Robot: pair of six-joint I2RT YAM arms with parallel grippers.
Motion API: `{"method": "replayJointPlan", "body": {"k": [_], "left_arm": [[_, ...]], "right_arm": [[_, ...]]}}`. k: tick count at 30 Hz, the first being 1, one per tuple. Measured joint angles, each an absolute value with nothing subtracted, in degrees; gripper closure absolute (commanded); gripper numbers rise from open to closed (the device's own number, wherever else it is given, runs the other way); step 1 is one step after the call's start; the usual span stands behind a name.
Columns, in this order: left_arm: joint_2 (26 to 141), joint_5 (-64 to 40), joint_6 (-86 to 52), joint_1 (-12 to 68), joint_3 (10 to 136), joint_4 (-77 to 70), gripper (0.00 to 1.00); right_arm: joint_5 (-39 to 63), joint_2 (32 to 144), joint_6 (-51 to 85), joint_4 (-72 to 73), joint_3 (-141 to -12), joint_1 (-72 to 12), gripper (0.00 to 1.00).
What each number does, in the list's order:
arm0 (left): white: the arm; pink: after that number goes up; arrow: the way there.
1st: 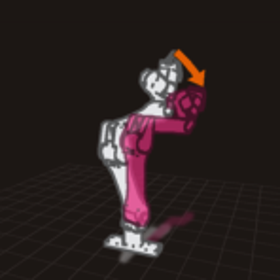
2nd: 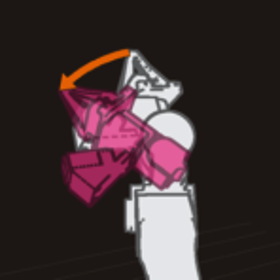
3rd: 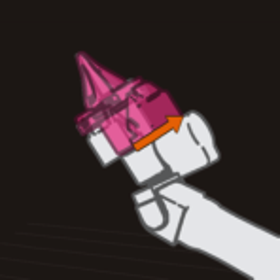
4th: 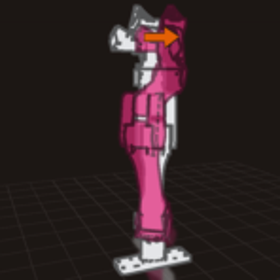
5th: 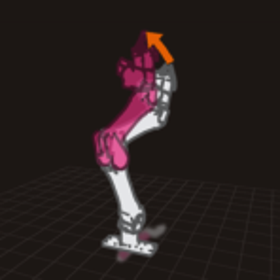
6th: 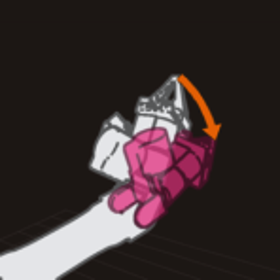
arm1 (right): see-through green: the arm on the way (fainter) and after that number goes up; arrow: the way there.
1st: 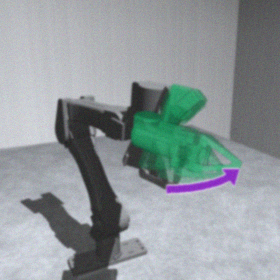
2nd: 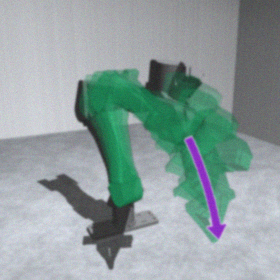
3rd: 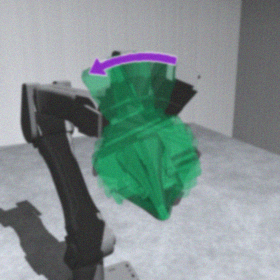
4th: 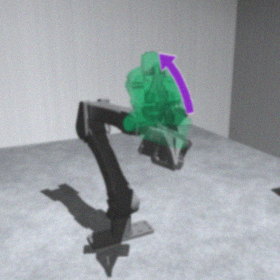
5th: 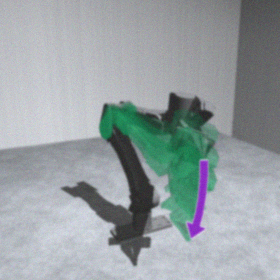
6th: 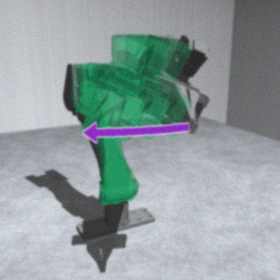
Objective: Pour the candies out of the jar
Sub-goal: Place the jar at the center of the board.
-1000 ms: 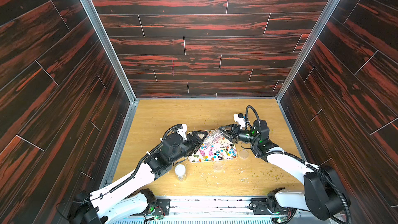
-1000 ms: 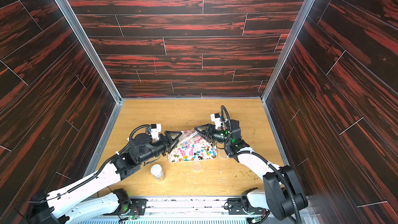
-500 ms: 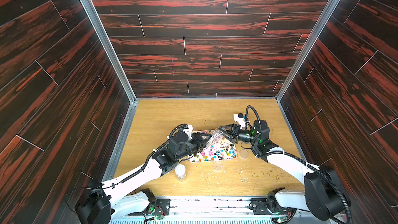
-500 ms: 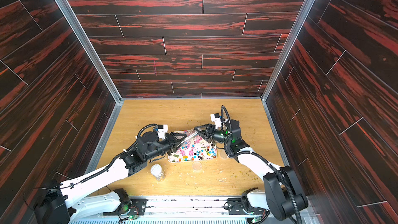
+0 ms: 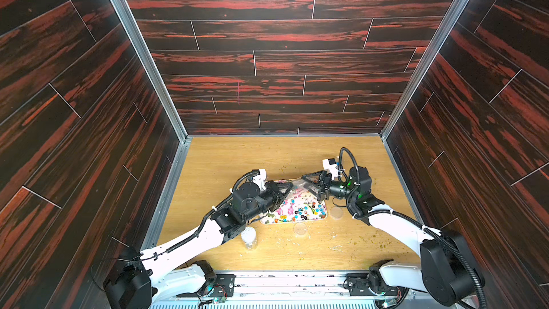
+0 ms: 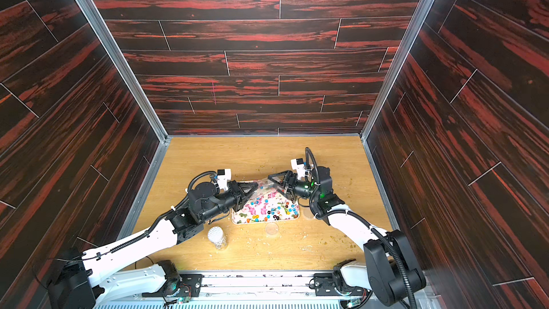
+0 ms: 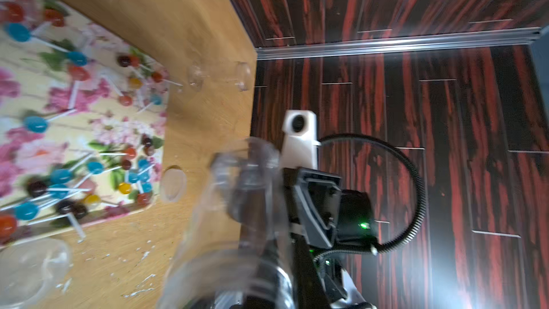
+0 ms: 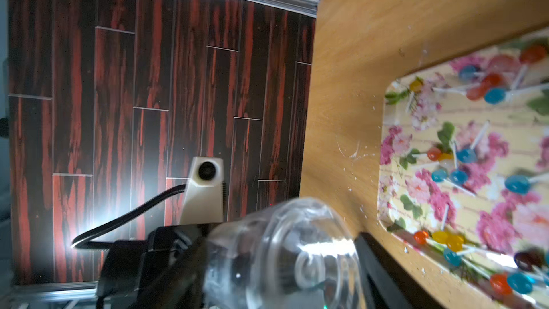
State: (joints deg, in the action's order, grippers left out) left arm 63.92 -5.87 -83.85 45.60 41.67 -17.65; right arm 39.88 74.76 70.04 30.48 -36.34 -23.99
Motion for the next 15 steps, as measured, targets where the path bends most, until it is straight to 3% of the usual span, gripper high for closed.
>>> {"method": "replayJointPlan", "body": {"k": [8, 15], "left_arm": [[57.89, 3.7, -75.26, 45.3, 45.74, 0.62, 0.96], [56.47, 15.27, -61.19, 41.74, 55.46, 25.08, 0.94]], "right_arm": [[39.4, 66.94, 65.25, 22.68, -36.23, -19.4, 0.01], [39.92, 61.45, 60.69, 13.87, -36.1, -15.66, 0.01]]}}
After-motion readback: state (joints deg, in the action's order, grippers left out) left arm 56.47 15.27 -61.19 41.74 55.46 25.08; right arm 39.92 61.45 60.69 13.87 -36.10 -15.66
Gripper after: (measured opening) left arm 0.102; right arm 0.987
